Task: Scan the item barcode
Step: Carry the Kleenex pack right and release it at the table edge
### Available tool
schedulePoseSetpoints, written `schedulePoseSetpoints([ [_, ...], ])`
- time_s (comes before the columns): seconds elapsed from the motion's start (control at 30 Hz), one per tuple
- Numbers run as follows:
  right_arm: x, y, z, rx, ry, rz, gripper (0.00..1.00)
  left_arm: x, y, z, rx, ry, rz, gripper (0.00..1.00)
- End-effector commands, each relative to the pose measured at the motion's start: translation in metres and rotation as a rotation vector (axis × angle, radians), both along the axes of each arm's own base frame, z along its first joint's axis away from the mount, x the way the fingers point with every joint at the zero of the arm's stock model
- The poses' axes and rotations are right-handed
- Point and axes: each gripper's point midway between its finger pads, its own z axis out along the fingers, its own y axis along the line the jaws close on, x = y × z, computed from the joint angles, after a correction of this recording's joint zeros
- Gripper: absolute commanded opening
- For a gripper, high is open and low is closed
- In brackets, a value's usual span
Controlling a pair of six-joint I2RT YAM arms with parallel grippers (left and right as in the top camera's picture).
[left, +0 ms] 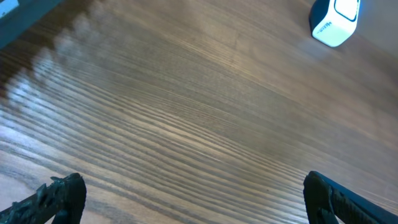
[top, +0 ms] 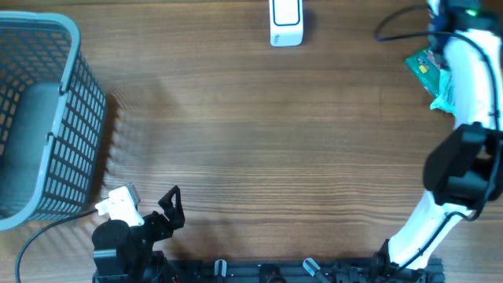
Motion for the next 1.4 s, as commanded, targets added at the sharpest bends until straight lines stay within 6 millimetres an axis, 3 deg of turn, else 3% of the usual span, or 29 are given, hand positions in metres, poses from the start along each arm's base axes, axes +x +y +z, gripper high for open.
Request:
schedulePoseSetpoints([
  [0.0,-0.026,-0.012,-0.056,0.295,-0.135,-0.33,0.04,0.0,-0.003,0.002,-0.01,-0.01,-0.01,1.0],
  [0.17,-0.082,-0.041,-0.105,0.299,-0.088,-0.577,0.04,0.0,-0.003,0.002,-0.01,-0.01,-0.01,1.0],
  [0.3,-0.125,-0.064,-0.127,0.216,-0.087,-0.763,0.04,0.0,-0.003,0.002,-0.011,-0.01,-0.01,1.0],
  [0.33,-0.131,-0.067,-0.131,0.216,-0.081,-0.777,0.23,0.0,-0.003,0.002,-0.011,-0.01,-0.01,1.0],
  [0.37,-0.133,-0.069,-0.132,0.228,-0.084,-0.786,0.88,0.0,-0.003,0.002,-0.01,-0.01,-0.01,1.0],
  [0.4,-0.13,-0.067,-0.132,0.256,-0.089,-0.784,1.0,0.0,-0.003,0.002,-0.011,-0.01,-0.01,1.0],
  [0.47,-0.121,-0.06,-0.118,0.315,-0.114,-0.768,1.0,0.0,-0.003,0.002,-0.011,-0.01,-0.01,1.0],
  [0.6,-0.087,-0.034,-0.057,0.442,-0.246,-0.669,1.0,0.0,-0.003,0.002,-0.01,-0.01,-0.01,1.0],
  [0.63,-0.076,-0.02,-0.027,0.506,-0.315,-0.618,1.0,0.0,-0.003,0.002,-0.011,-0.01,-0.01,1.0],
  [0.67,-0.071,-0.01,-0.01,0.548,-0.356,-0.584,1.0,0.0,-0.003,0.002,-0.01,-0.01,-0.01,1.0],
  [0.7,-0.063,0.02,0.039,0.671,-0.463,-0.478,1.0,0.0,-0.003,0.002,-0.011,-0.01,-0.01,1.0],
  [0.83,-0.085,0.085,0.136,0.893,-0.632,-0.247,0.99,0.0,-0.003,0.002,-0.01,-0.01,-0.01,1.0],
  [0.93,-0.12,0.12,0.184,0.976,-0.699,-0.13,1.0,0.0,-0.003,0.002,-0.011,-0.01,-0.01,1.0],
  [1.03,-0.15,0.132,0.222,0.959,-0.801,-0.07,1.0,0.0,-0.003,0.002,-0.011,-0.01,-0.01,1.0],
  [1.17,-0.184,0.144,0.256,0.933,-0.906,-0.012,1.0,0.0,-0.003,0.002,-0.011,-0.01,-0.01,1.0],
  [1.27,-0.204,0.151,0.269,0.916,-0.945,0.014,1.0,0.0,-0.003,0.002,-0.011,-0.01,-0.01,1.0],
  [1.37,-0.223,0.159,0.264,0.925,-0.922,-0.003,1.0,0.0,-0.003,0.002,-0.01,-0.01,-0.01,1.0],
])
